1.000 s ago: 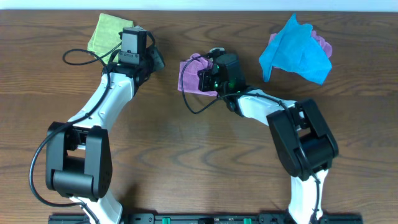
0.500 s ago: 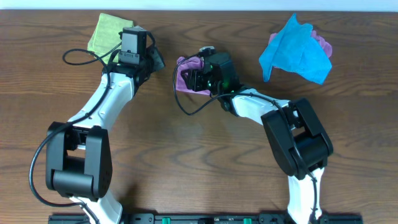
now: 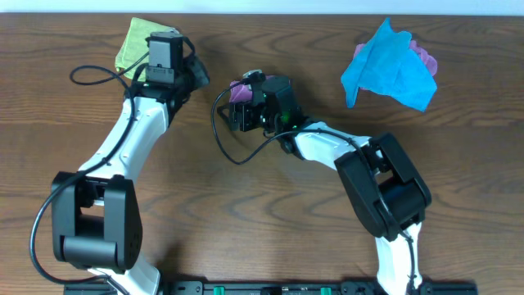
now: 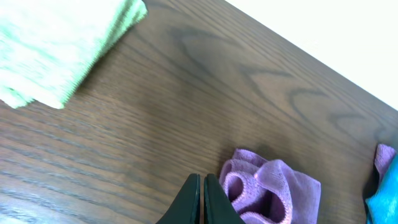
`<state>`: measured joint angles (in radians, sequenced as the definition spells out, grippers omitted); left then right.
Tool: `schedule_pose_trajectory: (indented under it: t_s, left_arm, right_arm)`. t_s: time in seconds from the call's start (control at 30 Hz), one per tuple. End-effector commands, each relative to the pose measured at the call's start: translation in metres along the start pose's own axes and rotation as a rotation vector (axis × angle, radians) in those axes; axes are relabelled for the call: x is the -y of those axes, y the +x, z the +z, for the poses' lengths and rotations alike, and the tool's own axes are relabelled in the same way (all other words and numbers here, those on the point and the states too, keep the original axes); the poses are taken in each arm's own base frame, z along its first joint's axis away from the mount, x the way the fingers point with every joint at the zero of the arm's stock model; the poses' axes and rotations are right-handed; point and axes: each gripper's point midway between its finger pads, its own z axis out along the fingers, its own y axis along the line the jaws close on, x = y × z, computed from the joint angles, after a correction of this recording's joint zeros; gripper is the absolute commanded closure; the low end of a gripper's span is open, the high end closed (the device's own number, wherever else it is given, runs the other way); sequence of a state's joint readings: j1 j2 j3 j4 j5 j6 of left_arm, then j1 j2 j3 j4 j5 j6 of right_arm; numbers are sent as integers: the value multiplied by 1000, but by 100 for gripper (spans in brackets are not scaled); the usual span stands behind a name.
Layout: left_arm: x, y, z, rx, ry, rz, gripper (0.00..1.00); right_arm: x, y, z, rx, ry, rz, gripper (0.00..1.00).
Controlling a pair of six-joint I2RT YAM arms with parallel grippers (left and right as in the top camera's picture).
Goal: Fold the cloth
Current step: 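Release the left gripper and lower the folded pink cloth with the right gripper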
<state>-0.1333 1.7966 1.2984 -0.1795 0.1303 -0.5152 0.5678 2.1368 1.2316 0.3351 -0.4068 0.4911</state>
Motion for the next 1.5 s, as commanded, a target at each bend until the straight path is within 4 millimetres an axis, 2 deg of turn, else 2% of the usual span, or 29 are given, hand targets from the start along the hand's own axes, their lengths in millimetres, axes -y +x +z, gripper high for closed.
schedule_pose_trajectory:
  t_s: [0.0, 0.1, 0.27, 0.37, 0.53, 0.67, 0.87, 1.0, 1.27, 1.47]
  left_arm:
    - [2, -17, -15, 46, 7, 14, 94]
    - [1, -19, -18, 51, 6, 11, 94]
    - [-4, -15, -18, 29, -10, 7, 94]
    - [-5, -13, -18, 22, -15, 6, 94]
    - [-5, -13, -18, 21, -15, 6, 94]
    - [-6, -12, -18, 20, -15, 6, 94]
    - [-5, -13, -18, 21, -15, 6, 94]
    - [-5, -13, -18, 22, -14, 6, 94]
    - [-5, -13, -18, 23, -14, 7, 94]
    - [-5, -13, -18, 23, -15, 7, 94]
  right_arm:
    - [-13, 4, 5, -22, -40, 3, 20]
    - [-24, -4, 1, -8, -95, -10, 11]
    - [-31, -54, -24, 116, -106, -23, 8]
    - [-20, -76, -39, 151, -85, -12, 8]
    - [6, -87, -50, 170, -38, 19, 9]
    - [28, -81, -50, 154, 43, 42, 9]
    - [27, -73, -44, 133, 41, 45, 10]
    - [32, -46, -24, 71, 41, 57, 11]
    - [6, -17, -3, 10, -5, 30, 13]
    - [4, 6, 10, -39, 7, 32, 12]
